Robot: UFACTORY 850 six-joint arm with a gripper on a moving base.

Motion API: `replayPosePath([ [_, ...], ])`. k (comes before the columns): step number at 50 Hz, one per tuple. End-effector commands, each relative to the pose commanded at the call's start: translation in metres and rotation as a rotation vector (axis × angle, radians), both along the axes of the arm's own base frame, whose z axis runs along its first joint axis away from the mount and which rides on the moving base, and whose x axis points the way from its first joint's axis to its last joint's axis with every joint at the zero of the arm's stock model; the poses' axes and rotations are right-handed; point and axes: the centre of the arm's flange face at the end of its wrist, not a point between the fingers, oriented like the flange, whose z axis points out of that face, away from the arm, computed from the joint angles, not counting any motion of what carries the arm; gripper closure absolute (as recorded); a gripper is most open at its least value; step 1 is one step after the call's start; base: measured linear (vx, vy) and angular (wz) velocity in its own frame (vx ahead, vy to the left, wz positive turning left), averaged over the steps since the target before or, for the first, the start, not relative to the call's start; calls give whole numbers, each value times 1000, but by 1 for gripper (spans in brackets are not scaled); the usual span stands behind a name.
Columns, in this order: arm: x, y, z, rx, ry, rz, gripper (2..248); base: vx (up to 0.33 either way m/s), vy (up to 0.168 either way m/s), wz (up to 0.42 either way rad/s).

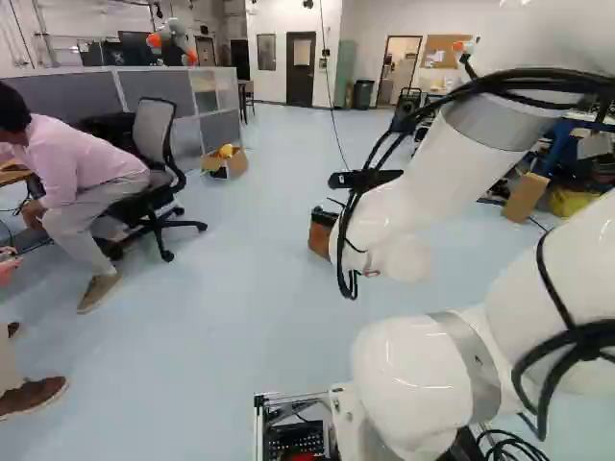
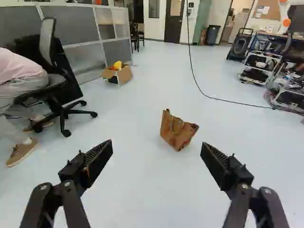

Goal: Pick up the grocery bag from the ground

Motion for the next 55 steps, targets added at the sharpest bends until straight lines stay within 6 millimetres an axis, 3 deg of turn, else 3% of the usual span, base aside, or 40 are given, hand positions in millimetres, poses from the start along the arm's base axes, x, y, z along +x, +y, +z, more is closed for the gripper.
replayPosePath([
  [55, 0, 0, 0, 0, 0, 0, 3, 0, 0, 0],
])
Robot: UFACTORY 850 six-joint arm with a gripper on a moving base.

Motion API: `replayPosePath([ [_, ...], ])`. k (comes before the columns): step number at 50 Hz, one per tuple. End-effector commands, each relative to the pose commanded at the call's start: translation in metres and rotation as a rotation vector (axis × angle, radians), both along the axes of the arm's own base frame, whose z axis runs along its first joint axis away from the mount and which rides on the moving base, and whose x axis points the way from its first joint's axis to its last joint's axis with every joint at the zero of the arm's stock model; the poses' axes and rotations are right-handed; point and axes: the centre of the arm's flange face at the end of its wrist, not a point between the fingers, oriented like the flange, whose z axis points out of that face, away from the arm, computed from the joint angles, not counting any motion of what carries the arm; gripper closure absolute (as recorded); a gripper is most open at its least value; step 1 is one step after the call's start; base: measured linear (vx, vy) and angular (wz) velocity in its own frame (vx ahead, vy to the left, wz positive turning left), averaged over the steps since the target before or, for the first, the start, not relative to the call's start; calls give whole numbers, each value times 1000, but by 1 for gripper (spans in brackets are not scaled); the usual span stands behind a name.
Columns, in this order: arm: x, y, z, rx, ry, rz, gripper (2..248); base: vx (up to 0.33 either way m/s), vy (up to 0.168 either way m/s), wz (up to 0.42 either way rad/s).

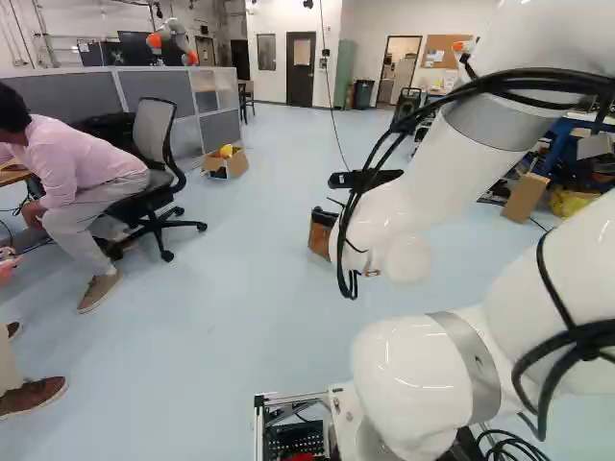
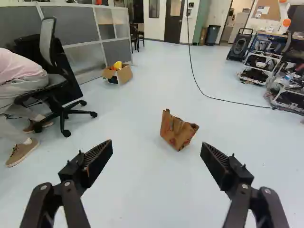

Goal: Pick up the grocery bag from the ground

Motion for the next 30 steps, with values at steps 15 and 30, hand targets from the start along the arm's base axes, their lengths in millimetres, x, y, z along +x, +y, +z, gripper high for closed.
replayPosePath([
  [15, 0, 0, 0, 0, 0, 0, 3, 0, 0, 0],
  [30, 0, 0, 0, 0, 0, 0, 3, 0, 0, 0],
])
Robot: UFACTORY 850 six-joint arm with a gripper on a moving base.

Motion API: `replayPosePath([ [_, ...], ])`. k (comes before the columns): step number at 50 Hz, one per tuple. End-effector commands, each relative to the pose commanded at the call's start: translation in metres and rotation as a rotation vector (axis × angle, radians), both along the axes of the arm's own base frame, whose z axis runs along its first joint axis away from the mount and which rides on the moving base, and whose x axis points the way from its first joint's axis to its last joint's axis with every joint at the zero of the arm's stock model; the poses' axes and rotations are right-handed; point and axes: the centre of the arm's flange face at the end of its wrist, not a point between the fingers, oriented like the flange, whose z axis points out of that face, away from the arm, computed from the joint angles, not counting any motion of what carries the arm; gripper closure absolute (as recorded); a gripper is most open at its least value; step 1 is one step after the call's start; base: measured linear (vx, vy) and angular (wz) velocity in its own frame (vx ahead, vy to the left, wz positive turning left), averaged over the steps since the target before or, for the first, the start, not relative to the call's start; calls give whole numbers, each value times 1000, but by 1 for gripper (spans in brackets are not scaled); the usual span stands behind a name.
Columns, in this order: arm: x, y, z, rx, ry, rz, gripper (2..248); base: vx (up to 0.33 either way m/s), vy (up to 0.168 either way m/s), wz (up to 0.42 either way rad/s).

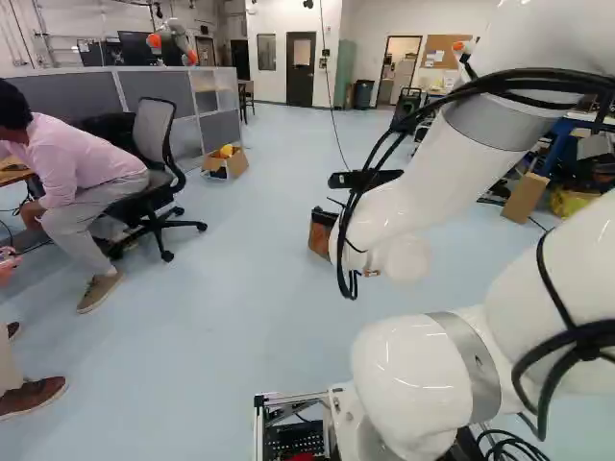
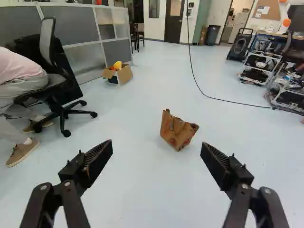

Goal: Pick up the grocery bag from the ground

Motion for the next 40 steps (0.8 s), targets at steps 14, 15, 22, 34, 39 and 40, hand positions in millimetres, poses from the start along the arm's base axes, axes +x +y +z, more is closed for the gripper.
replayPosePath([
  [14, 0, 0, 0, 0, 0, 0, 3, 0, 0, 0],
  [15, 0, 0, 0, 0, 0, 0, 3, 0, 0, 0],
  [22, 0, 0, 0, 0, 0, 0, 3, 0, 0, 0],
  [34, 0, 0, 0, 0, 0, 0, 3, 0, 0, 0],
  [39, 0, 0, 0, 0, 0, 0, 3, 0, 0, 0],
  [40, 0, 0, 0, 0, 0, 0, 3, 0, 0, 0],
])
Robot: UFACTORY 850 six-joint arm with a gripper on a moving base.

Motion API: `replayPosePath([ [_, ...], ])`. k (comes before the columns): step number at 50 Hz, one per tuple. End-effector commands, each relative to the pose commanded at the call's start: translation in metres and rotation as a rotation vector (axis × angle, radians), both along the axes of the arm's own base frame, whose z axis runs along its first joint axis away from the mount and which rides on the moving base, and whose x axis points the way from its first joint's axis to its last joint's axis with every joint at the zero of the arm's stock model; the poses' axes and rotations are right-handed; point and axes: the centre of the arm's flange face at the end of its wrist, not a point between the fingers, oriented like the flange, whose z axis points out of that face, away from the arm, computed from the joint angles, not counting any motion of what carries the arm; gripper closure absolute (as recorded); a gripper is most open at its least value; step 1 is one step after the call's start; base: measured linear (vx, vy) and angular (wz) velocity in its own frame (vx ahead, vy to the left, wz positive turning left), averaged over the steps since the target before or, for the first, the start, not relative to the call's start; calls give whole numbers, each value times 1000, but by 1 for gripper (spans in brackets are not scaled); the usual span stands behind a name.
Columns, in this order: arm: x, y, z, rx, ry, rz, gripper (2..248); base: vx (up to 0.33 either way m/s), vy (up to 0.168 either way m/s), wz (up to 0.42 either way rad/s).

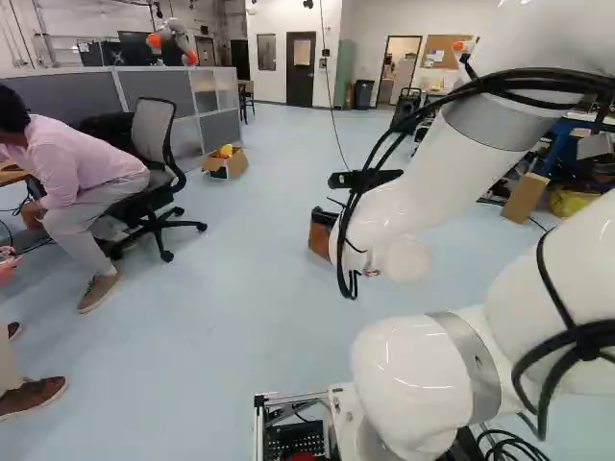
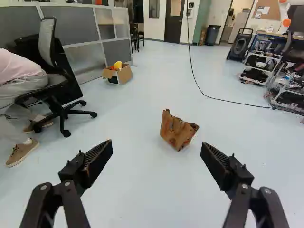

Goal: Pick up the grocery bag from the ground

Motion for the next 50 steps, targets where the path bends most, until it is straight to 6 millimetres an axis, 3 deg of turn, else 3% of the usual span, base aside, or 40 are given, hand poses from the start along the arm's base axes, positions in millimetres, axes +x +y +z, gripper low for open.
replayPosePath([
  [19, 0, 0, 0, 0, 0, 0, 3, 73, -16, -93],
  [50, 0, 0, 0, 0, 0, 0, 3, 293, 26, -42],
])
